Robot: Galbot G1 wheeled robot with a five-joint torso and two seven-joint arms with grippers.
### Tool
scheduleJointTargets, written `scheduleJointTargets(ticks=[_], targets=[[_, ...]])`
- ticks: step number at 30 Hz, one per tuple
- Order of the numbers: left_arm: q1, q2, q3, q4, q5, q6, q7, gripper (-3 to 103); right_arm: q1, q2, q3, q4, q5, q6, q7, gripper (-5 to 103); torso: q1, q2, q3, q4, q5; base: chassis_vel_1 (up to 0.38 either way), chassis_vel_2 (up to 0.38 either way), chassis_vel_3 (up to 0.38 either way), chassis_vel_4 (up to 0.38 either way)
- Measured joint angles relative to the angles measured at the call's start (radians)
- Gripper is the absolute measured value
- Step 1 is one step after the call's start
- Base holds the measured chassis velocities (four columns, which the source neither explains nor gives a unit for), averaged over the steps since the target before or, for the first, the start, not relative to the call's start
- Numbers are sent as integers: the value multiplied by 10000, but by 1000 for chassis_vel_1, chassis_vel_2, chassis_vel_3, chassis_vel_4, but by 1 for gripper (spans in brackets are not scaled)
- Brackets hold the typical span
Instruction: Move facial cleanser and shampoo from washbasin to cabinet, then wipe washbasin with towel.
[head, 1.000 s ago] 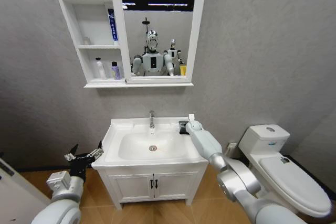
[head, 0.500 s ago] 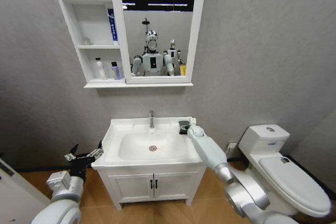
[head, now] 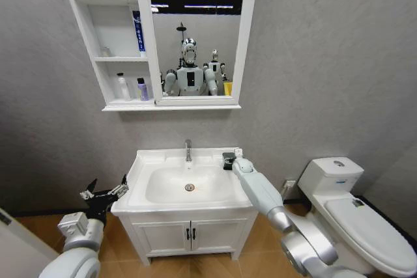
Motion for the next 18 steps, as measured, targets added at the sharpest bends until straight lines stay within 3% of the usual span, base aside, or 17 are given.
scheduleJointTargets(ticks=[7, 14, 18], targets=[[0, 0, 1, 1, 0, 1, 2, 100, 8, 149, -75, 413, 948, -1150, 1534, 100, -6, -1, -1, -1, -1, -56, 53, 31, -33], [4, 0, 1, 1, 0, 0, 0, 100, -83, 94, -70, 632, 1378, -1970, 1748, 100, -18, 3, -4, 5, 3, 36, -16, -52, 30], [1, 0, 1, 1, 0, 0, 0, 100, -132, 47, -72, 571, 1267, -2007, 1634, 100, -11, 3, -2, 0, 3, 0, 0, 0, 0]])
